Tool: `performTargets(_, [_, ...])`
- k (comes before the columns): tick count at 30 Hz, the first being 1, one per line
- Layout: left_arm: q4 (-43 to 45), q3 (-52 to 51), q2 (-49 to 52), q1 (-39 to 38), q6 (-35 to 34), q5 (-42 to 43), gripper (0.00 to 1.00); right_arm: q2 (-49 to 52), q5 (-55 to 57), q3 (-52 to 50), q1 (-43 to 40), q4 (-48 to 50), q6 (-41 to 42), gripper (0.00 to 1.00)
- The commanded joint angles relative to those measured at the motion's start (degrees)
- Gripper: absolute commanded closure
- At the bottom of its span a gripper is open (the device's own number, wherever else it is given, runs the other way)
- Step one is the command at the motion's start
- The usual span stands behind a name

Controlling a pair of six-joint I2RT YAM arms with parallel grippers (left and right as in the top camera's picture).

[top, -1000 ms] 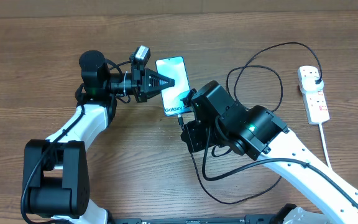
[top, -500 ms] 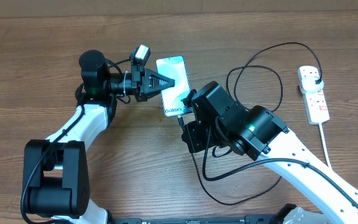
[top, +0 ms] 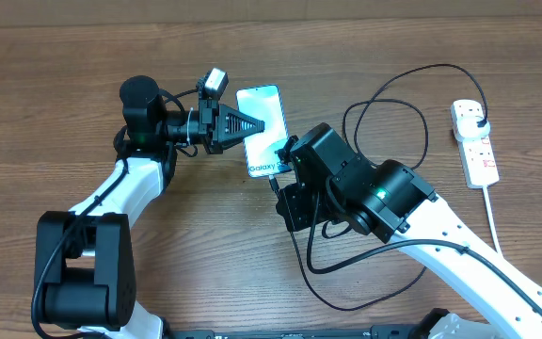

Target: Plug charger to phone and switch on socket

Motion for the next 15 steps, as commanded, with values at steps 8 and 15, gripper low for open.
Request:
performTargets(8, [0.3,1.4,-0.2,-0.3,1.7,3.2,0.96,-0.3,2.4,0.2,-0.1,4.7,1.6,0.96])
performTargets(15, [0.3,1.4,-0.2,-0.3,1.8,3.3,0.96,-0.3,2.5,0.2,-0.1,9.9,2.7,0.96])
